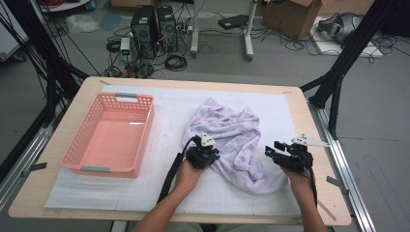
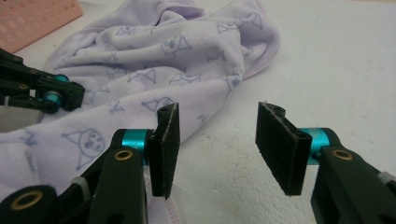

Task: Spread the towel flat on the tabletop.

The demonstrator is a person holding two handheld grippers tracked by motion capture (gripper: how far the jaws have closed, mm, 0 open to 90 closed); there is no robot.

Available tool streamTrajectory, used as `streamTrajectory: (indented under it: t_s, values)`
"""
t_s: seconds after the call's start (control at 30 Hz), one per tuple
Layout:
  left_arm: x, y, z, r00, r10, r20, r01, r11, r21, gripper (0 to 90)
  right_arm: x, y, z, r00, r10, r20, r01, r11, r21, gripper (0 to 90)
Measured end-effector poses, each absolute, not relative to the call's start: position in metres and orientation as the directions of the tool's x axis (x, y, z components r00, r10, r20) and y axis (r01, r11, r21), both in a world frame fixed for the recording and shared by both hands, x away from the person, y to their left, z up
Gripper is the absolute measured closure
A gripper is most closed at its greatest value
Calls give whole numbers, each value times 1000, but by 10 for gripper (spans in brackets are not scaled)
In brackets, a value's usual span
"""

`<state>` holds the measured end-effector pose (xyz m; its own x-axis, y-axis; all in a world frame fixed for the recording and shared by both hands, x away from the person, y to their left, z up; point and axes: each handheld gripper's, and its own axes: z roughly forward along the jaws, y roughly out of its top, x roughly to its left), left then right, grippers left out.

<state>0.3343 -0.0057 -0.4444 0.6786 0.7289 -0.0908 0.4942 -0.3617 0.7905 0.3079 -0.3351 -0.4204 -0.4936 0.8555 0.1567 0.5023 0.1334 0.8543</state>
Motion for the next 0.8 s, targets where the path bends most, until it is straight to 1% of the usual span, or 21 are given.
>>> streamTrajectory:
  t_s: [0.13, 0.17, 0.23, 0.27, 0.33, 0.4, 0.47, 0.53, 0.67, 0.8]
  values:
    - [337, 24, -436, 635, 766, -95, 509, -323, 798, 858, 312, -335, -422, -485, 862, 150, 502, 133, 855, 499]
    - [337, 32, -434, 622, 779, -85, 509, -319, 799, 858, 313, -335, -423, -482, 862, 159, 505, 125, 854, 501]
    - [338, 47, -432, 599, 797, -82, 514, -304, 802, 858, 315, -335, -424, -487, 848, 210, 512, 82, 855, 528]
    - [337, 57, -432, 581, 810, -83, 520, -291, 803, 858, 316, -334, -424, -485, 848, 215, 509, 73, 858, 540]
    - [336, 69, -433, 552, 830, -83, 528, -270, 805, 858, 319, -329, -423, -485, 851, 202, 514, 90, 853, 559]
    - [335, 77, -434, 527, 845, -89, 528, -244, 814, 858, 322, -322, -425, -501, 848, 173, 516, 132, 846, 566]
    - [333, 82, -435, 506, 858, -86, 527, -229, 818, 857, 326, -314, -429, -512, 846, 149, 531, 176, 829, 585]
    - [332, 84, -437, 511, 856, -76, 525, -241, 817, 856, 330, -307, -432, -520, 843, 134, 541, 204, 816, 588]
    - [331, 85, -440, 517, 852, -78, 518, -239, 821, 854, 339, -296, -435, -540, 829, 150, 543, 206, 814, 590]
    - [332, 86, -440, 518, 850, -95, 514, -220, 829, 853, 354, -279, -438, -541, 826, 158, 564, 218, 796, 546]
